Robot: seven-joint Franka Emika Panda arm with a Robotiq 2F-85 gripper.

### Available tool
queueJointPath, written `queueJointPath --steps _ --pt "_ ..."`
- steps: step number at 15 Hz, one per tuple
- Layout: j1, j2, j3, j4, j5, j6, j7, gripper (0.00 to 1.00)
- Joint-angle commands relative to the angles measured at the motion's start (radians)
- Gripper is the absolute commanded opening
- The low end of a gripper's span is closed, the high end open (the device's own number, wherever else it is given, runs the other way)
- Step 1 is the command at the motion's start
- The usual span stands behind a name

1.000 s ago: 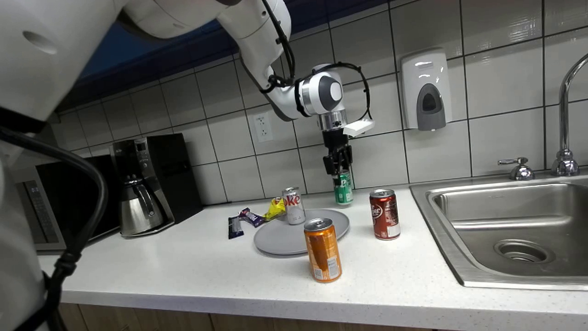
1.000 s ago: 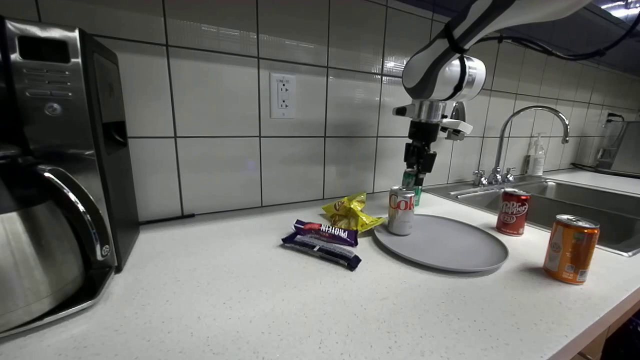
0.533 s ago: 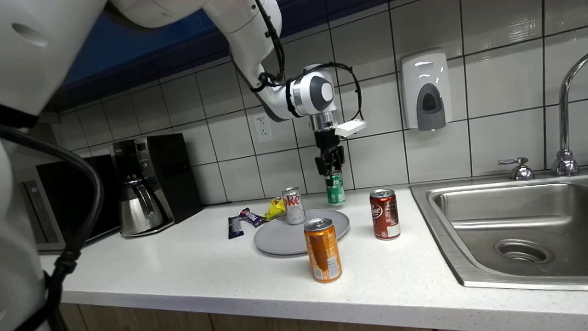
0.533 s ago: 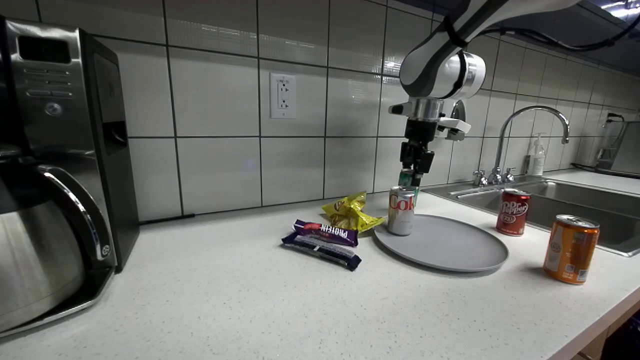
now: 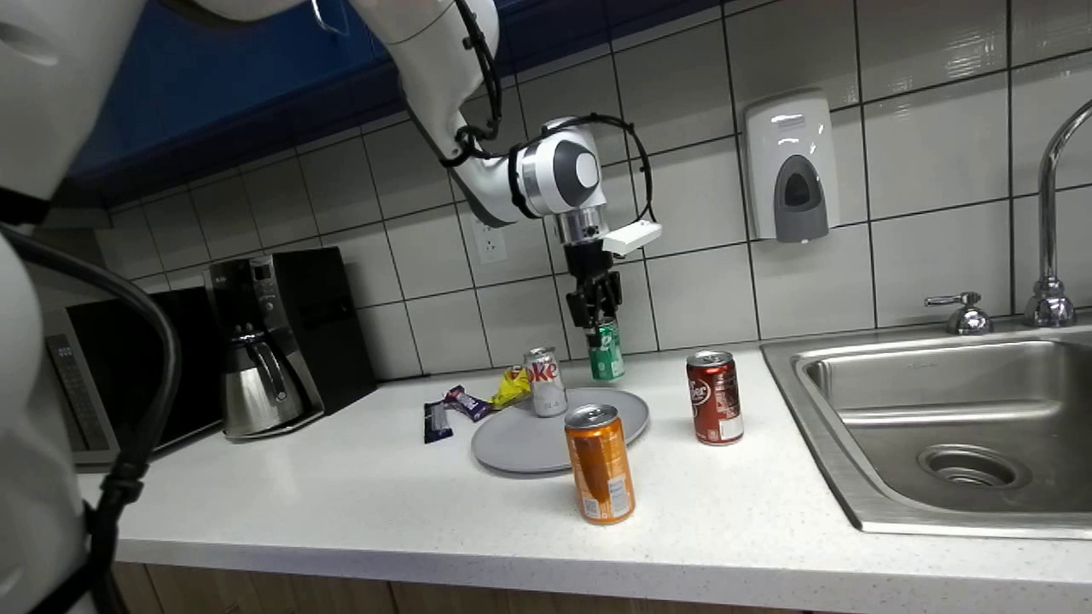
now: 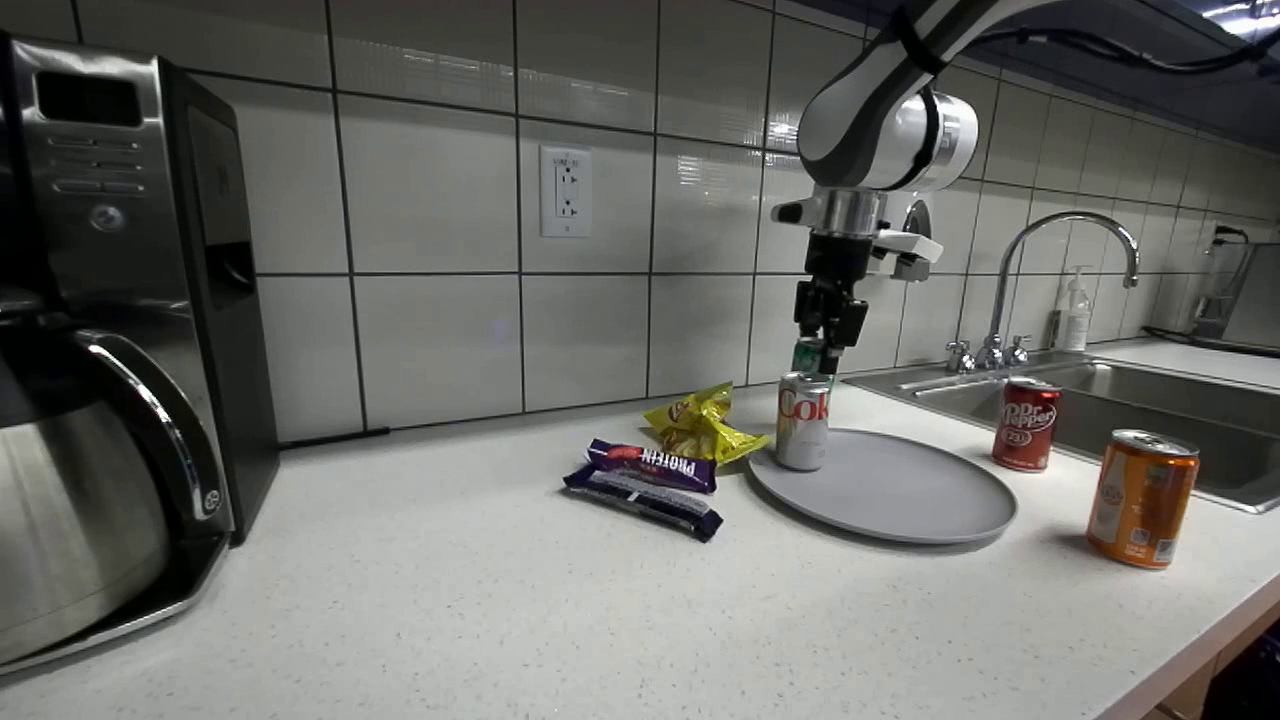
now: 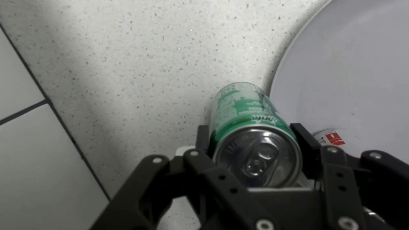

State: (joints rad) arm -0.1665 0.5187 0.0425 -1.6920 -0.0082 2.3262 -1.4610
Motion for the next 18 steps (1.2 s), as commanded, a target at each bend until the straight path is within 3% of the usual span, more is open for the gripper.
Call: queueJointPath --steps 1,9,18 --pt "0.004 -0.085 0.006 -0.101 -0.015 0.042 -0.016 0.39" --pt "0.019 -0.134 0.009 -0.200 -0.012 0.069 -0.031 0.39" --pt "0.023 -0.149 0.015 -0.237 -0.005 0.086 -0.055 0.39"
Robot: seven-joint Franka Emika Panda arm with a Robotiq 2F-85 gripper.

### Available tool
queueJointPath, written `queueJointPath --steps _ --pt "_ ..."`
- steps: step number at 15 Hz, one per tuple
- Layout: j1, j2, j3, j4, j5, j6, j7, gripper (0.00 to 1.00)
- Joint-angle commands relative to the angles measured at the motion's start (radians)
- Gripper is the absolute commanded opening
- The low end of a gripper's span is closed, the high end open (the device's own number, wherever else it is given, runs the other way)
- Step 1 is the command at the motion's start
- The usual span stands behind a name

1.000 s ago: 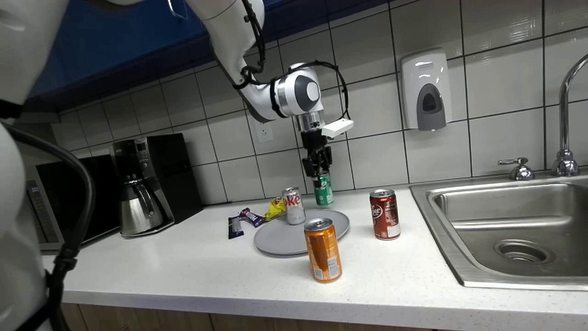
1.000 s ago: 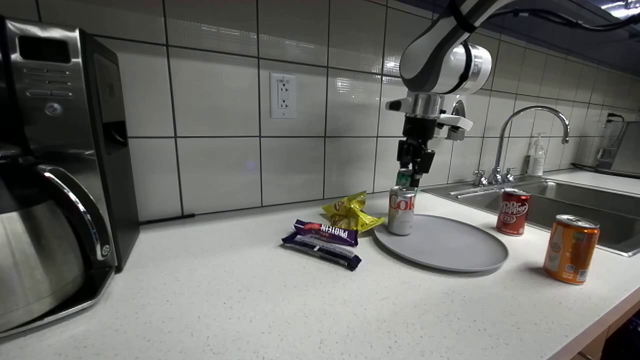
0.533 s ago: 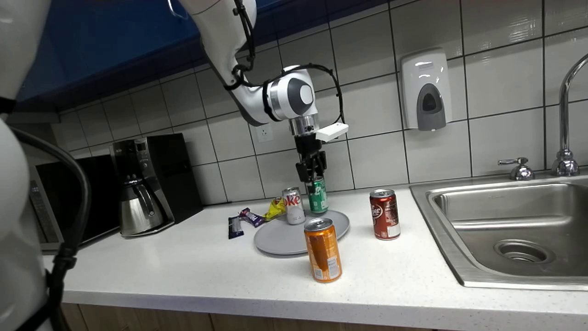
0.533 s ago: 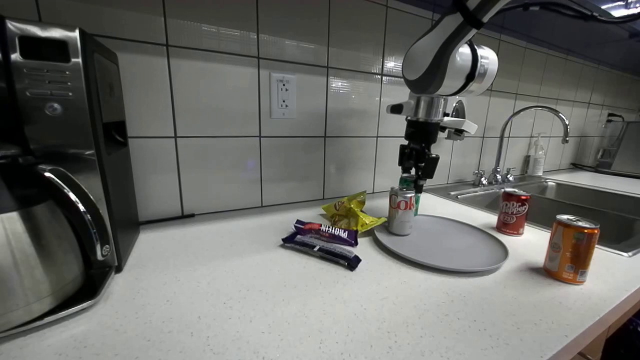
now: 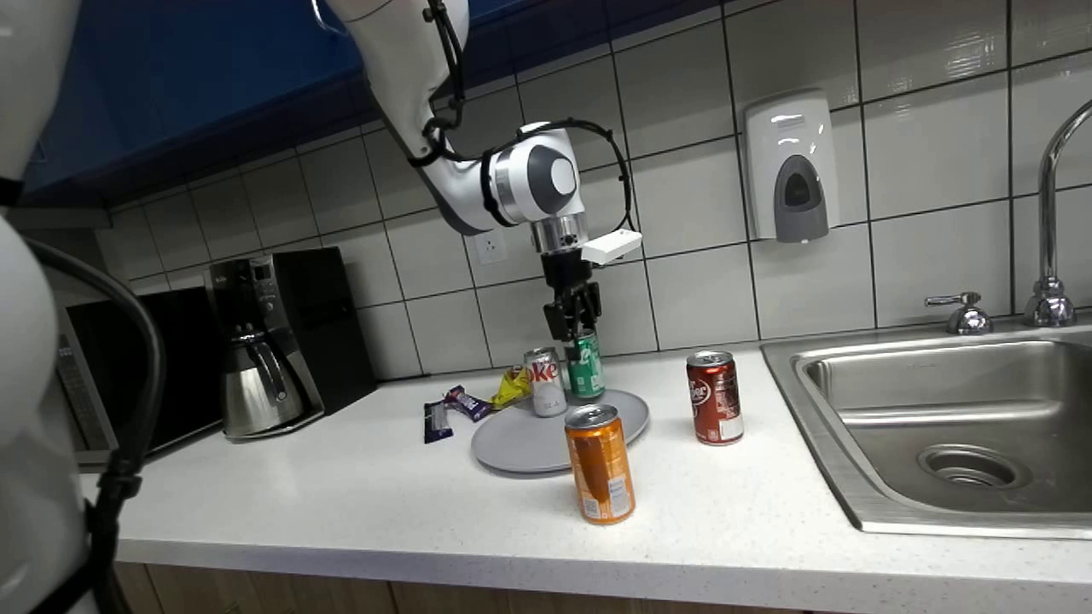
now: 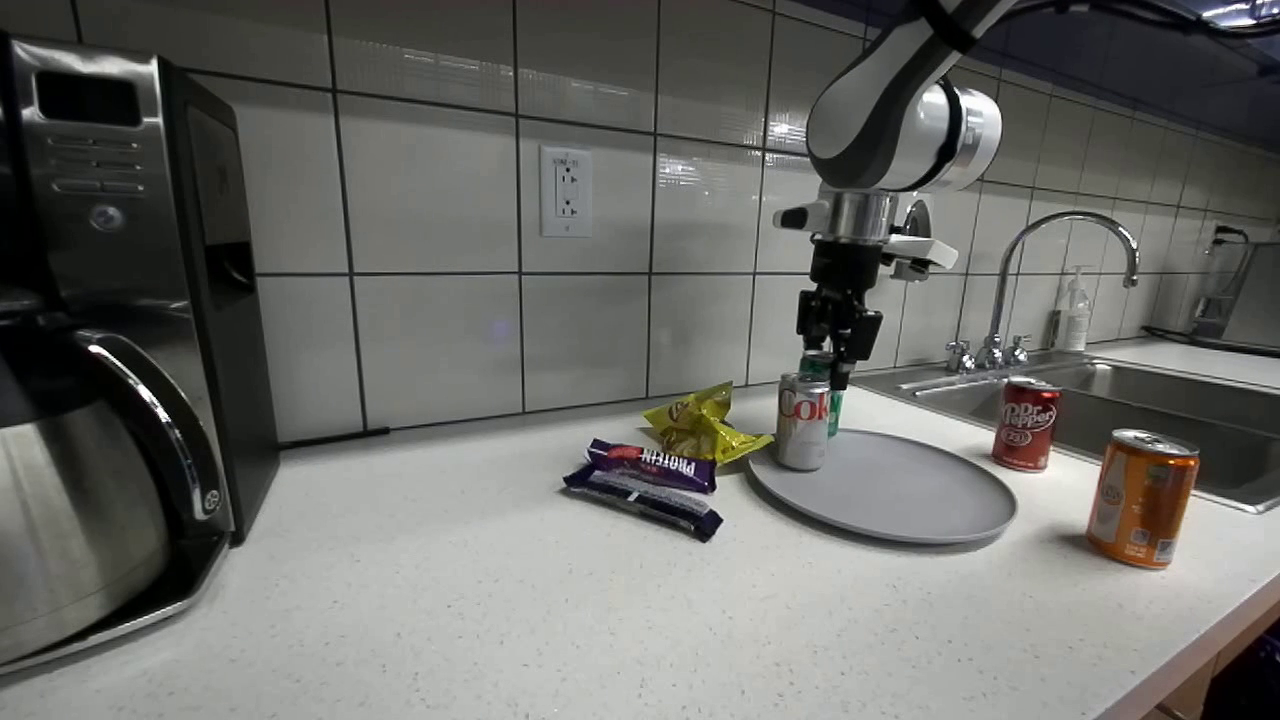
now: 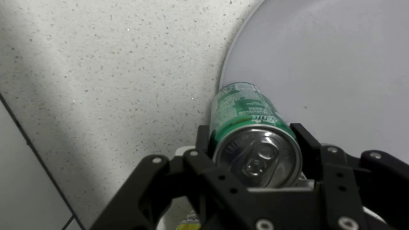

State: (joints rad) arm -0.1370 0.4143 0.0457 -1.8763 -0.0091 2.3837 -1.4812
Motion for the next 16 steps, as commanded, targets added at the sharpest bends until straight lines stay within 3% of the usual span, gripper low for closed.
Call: queueJointPath --steps 1,16 --pt "-0.006 -0.048 0.012 -0.062 -0.005 0.035 -0.041 0.39" --pt "-0.015 -0.079 0.015 -0.147 0.012 0.078 -0.078 0.39"
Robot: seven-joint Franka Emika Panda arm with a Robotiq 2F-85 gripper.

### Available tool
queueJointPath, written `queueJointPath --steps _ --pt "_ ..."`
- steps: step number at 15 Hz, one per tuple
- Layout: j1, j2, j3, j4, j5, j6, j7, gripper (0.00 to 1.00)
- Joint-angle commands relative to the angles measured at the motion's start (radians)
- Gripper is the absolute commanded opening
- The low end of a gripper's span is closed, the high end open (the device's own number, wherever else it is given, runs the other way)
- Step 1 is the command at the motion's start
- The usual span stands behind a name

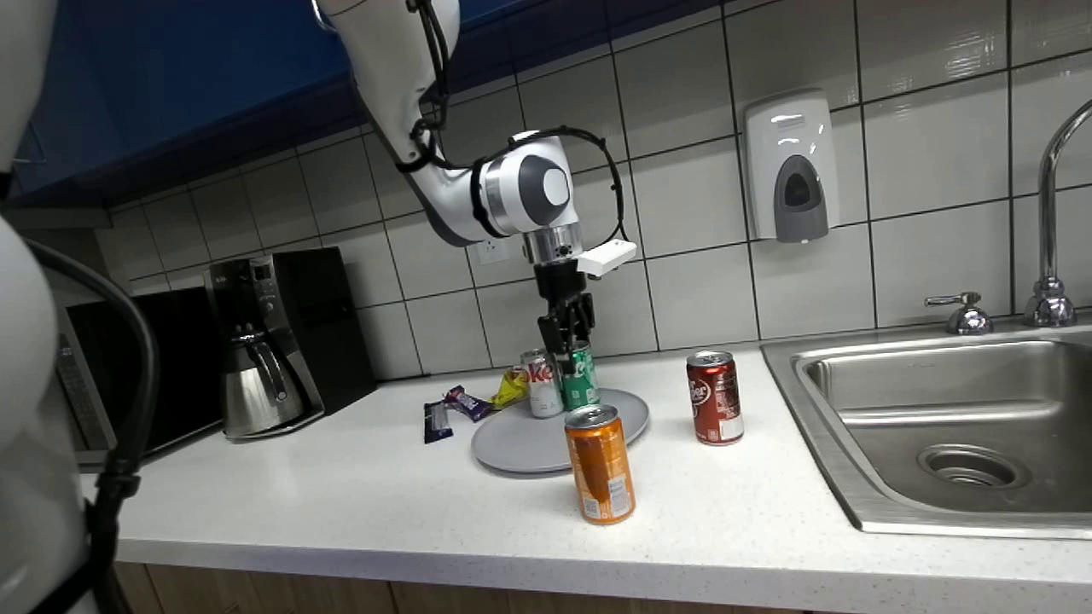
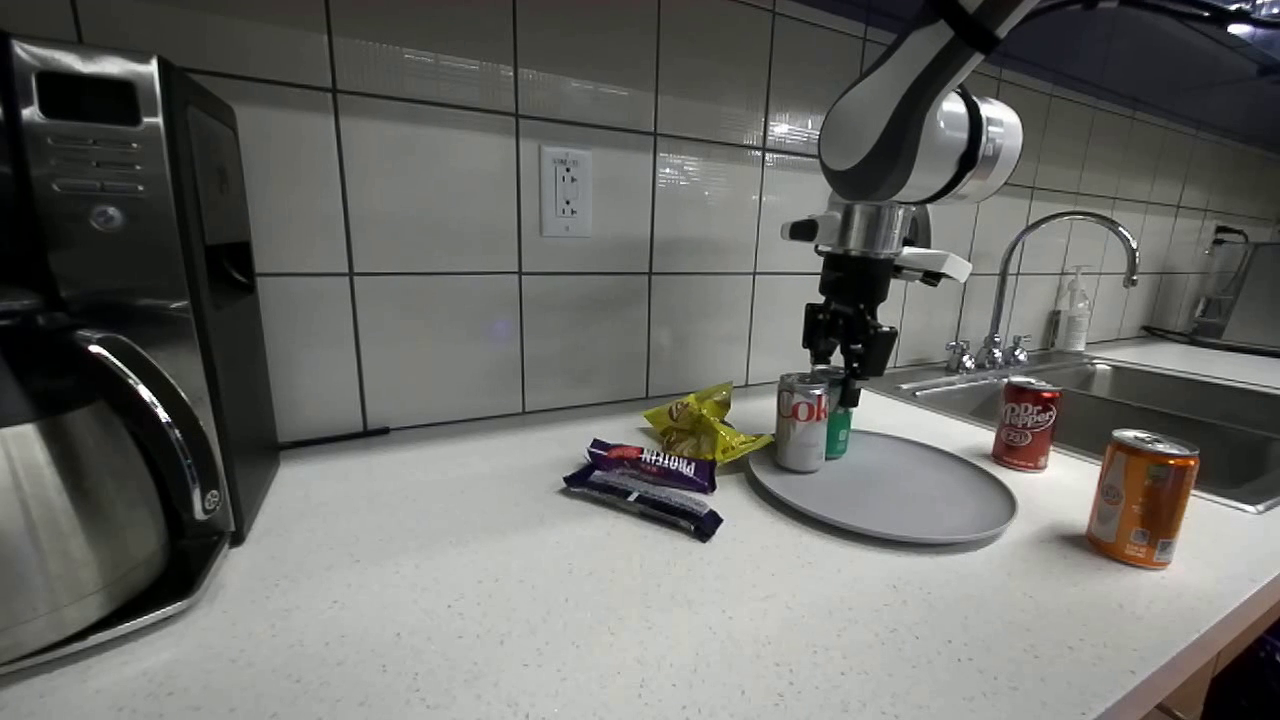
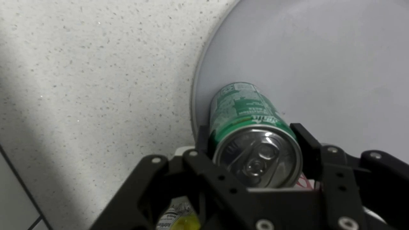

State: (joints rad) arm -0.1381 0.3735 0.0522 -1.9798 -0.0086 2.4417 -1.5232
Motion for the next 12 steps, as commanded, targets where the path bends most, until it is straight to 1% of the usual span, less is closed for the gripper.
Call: queueJointPath --steps 1,2,3,4,12 --pt "-0.015 -0.040 0.009 -0.045 0.015 0.022 -0.035 0.70" --pt "-0.014 -0.042 0.009 -0.048 0.015 0.022 -0.035 0.90" --pt "-0.014 -0.044 0.008 -0.051 0.014 0.024 -0.034 0.97" --pt "-0.014 -0.046 0.008 -0.053 0.014 0.025 -0.033 1.00" --pt "-0.022 -0.077 0.008 -0.077 0.024 0.058 -0.038 1.00"
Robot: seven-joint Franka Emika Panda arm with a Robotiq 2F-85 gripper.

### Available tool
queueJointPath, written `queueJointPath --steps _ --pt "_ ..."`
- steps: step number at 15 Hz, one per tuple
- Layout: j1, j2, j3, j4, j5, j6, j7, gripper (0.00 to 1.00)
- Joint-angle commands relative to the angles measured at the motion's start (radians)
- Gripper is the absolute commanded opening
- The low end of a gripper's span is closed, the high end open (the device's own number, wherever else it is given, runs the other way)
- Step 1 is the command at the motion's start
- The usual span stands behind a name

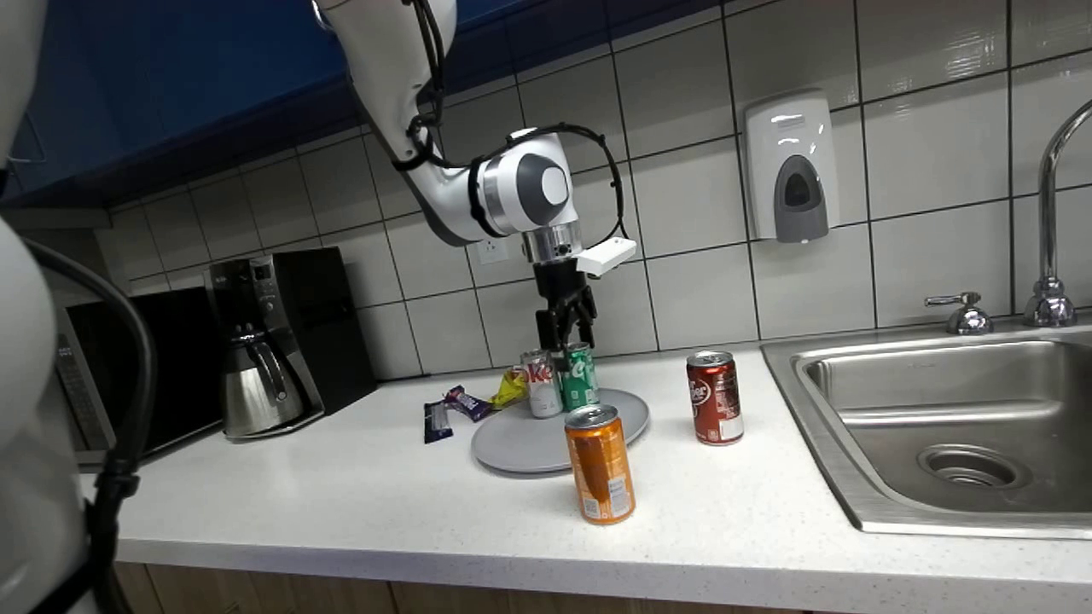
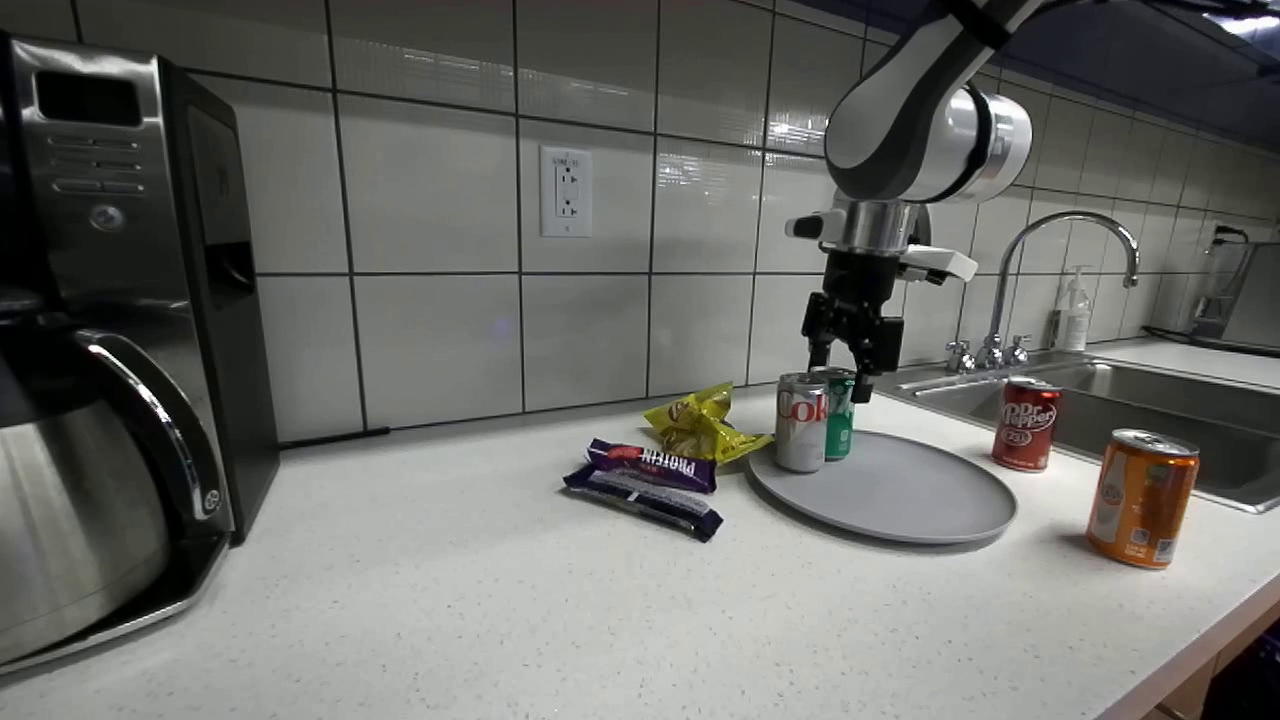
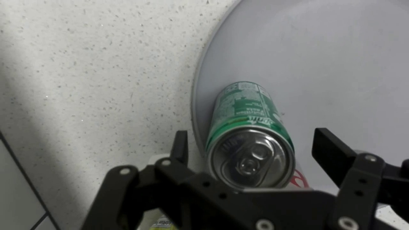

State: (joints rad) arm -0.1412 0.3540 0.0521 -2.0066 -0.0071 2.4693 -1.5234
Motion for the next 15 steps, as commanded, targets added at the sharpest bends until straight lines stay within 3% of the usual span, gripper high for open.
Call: queueJointPath --steps 1,9,15 --pt "-0.023 -0.066 0.008 -0.058 0.028 0.036 -0.041 1.00" --pt "-0.054 -0.153 -0.003 -0.154 0.095 0.091 -0.088 1.00" --pt "-0.065 -0.272 -0.048 -0.268 0.154 0.102 -0.133 1.00"
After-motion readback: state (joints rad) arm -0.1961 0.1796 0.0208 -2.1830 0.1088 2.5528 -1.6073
